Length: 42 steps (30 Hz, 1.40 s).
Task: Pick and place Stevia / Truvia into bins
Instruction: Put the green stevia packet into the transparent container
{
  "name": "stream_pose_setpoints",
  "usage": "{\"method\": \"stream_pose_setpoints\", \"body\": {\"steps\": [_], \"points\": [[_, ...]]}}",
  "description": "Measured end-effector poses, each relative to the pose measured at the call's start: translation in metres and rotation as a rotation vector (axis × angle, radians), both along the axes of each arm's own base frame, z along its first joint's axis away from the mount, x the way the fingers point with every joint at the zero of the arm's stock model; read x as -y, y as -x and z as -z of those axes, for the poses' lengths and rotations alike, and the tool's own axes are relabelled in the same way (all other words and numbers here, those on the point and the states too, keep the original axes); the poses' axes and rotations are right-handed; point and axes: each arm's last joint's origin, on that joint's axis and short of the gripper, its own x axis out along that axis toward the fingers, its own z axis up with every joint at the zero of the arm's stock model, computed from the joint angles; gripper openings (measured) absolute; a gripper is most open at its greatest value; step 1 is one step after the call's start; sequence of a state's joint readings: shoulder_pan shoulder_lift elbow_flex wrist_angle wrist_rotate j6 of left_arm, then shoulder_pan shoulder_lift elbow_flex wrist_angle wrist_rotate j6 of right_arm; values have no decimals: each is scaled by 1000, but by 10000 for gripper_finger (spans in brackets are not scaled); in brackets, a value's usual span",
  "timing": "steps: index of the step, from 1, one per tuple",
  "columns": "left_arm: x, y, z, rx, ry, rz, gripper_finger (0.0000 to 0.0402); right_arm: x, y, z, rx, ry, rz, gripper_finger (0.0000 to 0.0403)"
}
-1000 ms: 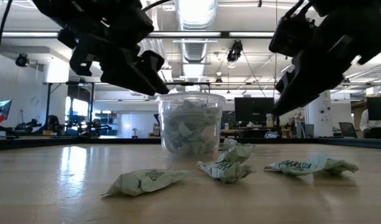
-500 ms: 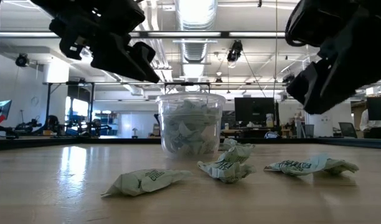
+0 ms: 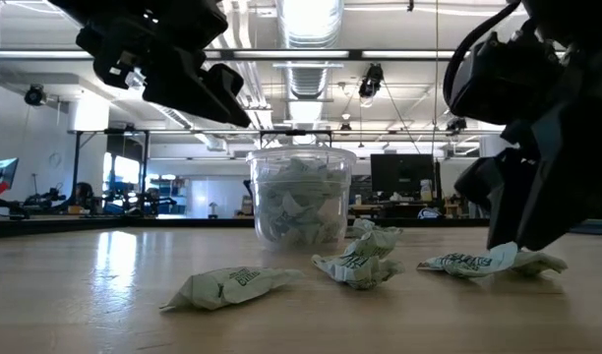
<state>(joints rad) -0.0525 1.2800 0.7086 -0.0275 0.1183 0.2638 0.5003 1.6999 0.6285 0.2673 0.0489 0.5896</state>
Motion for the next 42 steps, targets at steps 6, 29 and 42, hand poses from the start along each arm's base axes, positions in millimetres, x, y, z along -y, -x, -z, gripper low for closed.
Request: {"method": "stream_pose_setpoints", "body": {"steps": [6, 29, 42], "points": [[0, 0, 0, -7, 15, -10, 178, 0, -1, 5, -16, 2, 14, 118], [0, 0, 1, -10, 14, -9, 178, -8, 2, 4, 22, 181, 4, 12], [0, 1, 1, -13, 13, -9, 178, -11, -14, -58, 120, 441, -11, 9]]}}
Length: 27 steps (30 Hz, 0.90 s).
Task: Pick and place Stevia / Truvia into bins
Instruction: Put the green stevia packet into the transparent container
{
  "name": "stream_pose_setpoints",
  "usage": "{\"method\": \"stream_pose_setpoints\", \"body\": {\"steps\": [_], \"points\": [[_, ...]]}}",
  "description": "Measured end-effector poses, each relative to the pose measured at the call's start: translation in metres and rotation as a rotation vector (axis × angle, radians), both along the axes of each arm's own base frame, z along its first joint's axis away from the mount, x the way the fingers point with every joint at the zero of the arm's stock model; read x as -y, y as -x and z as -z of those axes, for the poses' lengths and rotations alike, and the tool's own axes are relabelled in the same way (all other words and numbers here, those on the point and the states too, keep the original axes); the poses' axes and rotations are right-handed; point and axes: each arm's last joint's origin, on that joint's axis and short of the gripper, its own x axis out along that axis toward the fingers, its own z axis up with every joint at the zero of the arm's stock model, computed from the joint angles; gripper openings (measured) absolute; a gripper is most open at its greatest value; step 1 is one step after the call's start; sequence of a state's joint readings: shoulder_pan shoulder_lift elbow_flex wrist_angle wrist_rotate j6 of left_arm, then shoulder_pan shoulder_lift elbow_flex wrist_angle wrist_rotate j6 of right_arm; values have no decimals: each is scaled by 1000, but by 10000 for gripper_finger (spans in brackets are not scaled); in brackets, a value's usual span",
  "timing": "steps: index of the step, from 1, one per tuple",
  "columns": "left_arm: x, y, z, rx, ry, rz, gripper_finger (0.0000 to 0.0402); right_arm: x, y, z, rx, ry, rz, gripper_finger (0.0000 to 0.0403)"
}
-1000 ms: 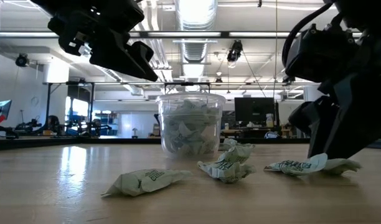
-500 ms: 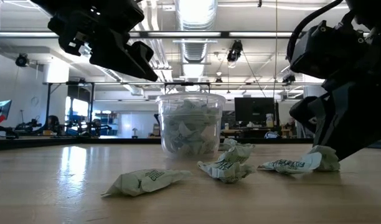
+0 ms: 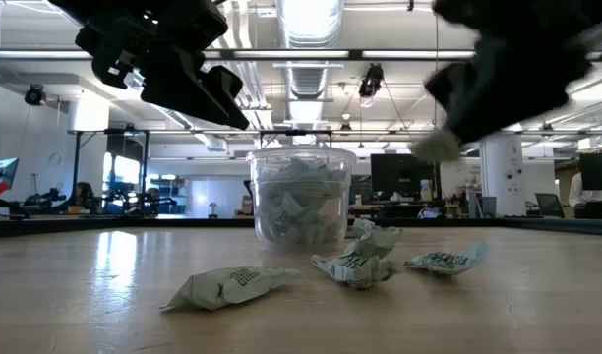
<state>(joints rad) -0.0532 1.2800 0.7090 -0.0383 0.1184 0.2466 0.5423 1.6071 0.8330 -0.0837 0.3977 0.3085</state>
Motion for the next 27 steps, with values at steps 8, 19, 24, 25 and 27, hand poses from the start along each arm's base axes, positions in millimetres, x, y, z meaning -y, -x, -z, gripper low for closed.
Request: {"method": "stream_pose_setpoints", "body": {"steps": [8, 19, 24, 25, 27], "points": [[0, 0, 0, 1, 1, -2, 178, 11, -17, -37, 245, 445, 247, 9], [0, 0, 0, 2, 2, -2, 178, 45, -55, -17, 223, 330, 196, 9], [0, 0, 0, 2, 2, -2, 178, 55, -64, -12, 232, 304, 210, 9], [0, 0, 0, 3, 3, -2, 178, 56, -66, -12, 243, 294, 212, 9], [0, 0, 0, 1, 2, -2, 178, 59, -69, -11, 247, 279, 195, 9]]}}
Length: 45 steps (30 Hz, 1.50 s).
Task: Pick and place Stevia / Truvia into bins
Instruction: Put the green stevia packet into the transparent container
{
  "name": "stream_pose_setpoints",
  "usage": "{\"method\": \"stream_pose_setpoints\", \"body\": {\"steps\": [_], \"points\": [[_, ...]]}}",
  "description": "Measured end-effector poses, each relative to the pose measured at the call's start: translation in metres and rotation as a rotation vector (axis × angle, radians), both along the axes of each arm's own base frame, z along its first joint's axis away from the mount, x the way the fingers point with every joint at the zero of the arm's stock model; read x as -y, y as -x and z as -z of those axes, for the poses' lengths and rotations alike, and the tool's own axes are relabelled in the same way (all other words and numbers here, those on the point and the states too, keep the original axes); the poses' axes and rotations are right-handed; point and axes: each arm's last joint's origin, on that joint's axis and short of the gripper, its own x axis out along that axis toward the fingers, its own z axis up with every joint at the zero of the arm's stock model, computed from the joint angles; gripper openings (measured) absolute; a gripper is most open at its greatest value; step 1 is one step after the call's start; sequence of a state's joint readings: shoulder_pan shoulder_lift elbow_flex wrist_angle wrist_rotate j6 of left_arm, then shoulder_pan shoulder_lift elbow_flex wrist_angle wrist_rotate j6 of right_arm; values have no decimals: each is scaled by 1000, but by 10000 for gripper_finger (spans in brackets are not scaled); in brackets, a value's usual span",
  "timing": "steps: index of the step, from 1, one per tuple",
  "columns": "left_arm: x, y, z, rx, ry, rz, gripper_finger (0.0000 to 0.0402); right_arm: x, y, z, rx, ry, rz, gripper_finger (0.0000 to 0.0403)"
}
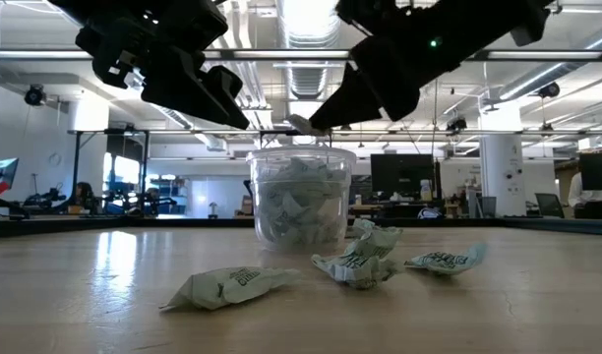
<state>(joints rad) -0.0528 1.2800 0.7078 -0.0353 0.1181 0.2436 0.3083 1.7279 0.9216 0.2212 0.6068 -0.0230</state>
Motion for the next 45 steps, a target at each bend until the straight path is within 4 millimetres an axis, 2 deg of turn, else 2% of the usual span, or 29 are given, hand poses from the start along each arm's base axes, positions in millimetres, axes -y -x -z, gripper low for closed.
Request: {"method": "stream_pose_setpoints", "body": {"steps": [9, 17, 26, 32, 37, 45], "points": [[0, 0, 0, 1, 0, 0, 178, 5, -13, 8, -21, -12, -61, 9], [0, 0, 0, -1, 1, 0, 178, 5, -16, 14, -45, 12, -73, 15], [0, 0, 0, -3, 0, 0, 178, 5, -16, 14, -44, 11, -68, 97], [0, 1, 1, -9, 0, 0, 178, 3, -15, -2, -29, 32, -86, 138], [2, 1, 2, -20, 5, 11, 178, -5, -3, -23, -39, 59, -130, 143], [18, 1, 0, 3, 111, 205, 178, -6, 40, -41, -217, -70, -44, 125]]}}
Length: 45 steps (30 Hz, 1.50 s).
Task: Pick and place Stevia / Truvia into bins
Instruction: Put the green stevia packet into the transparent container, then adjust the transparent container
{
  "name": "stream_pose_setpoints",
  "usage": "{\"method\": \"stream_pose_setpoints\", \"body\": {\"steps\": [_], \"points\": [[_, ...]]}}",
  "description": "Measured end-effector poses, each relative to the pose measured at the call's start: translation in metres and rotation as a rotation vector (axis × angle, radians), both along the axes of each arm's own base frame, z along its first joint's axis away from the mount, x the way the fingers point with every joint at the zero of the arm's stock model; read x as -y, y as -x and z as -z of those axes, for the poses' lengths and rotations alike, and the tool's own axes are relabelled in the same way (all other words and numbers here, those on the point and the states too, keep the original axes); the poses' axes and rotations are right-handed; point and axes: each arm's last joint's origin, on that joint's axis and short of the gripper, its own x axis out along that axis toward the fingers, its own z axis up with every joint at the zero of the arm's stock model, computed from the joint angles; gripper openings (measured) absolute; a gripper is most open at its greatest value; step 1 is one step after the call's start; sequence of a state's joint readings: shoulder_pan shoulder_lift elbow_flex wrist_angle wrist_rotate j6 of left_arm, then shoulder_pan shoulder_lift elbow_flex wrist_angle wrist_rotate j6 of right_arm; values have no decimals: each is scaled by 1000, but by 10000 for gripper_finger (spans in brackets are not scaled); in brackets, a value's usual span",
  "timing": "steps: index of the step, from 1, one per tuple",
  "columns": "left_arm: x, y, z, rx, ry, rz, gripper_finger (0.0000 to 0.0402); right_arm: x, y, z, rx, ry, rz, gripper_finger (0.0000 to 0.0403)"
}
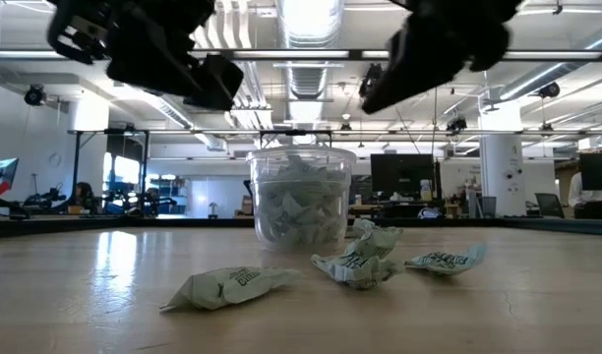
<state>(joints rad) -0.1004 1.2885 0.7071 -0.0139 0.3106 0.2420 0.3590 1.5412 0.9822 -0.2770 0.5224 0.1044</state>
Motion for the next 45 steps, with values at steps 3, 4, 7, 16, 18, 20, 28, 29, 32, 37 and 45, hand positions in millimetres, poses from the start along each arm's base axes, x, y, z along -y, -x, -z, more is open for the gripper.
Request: {"method": "stream_pose_setpoints", "body": {"steps": [3, 4, 7, 16, 18, 20, 28, 29, 32, 37, 45], "points": [[12, -4, 1, 36, 30, 85, 178, -1, 15, -5, -41, -57, 54, 119], [17, -6, 1, 56, 32, 104, 178, -2, 20, -7, -54, -71, 69, 117], [30, -10, 7, 71, 36, 150, 178, -5, 31, -10, -71, -108, 99, 114], [67, -29, 32, 146, 82, 235, 178, -12, 39, 3, -87, -131, 104, 115], [72, -35, 39, 152, 108, 230, 178, -12, 39, 9, -108, -132, 122, 112], [74, -40, 49, 150, 128, 222, 178, -14, 37, 15, -118, -134, 133, 110], [78, -52, 79, 107, 197, 169, 178, -21, 34, 37, -179, -125, 161, 100], [79, -54, 81, 110, 206, 166, 178, -22, 34, 39, -186, -121, 159, 99], [82, -54, 93, 74, 222, 162, 178, -25, 34, 43, -199, -112, 152, 95], [84, -55, 95, 96, 208, 133, 178, -25, 36, 41, -191, -121, 155, 90], [81, -49, 73, 106, 183, 112, 178, -24, 37, 38, -192, -119, 154, 80]]}}
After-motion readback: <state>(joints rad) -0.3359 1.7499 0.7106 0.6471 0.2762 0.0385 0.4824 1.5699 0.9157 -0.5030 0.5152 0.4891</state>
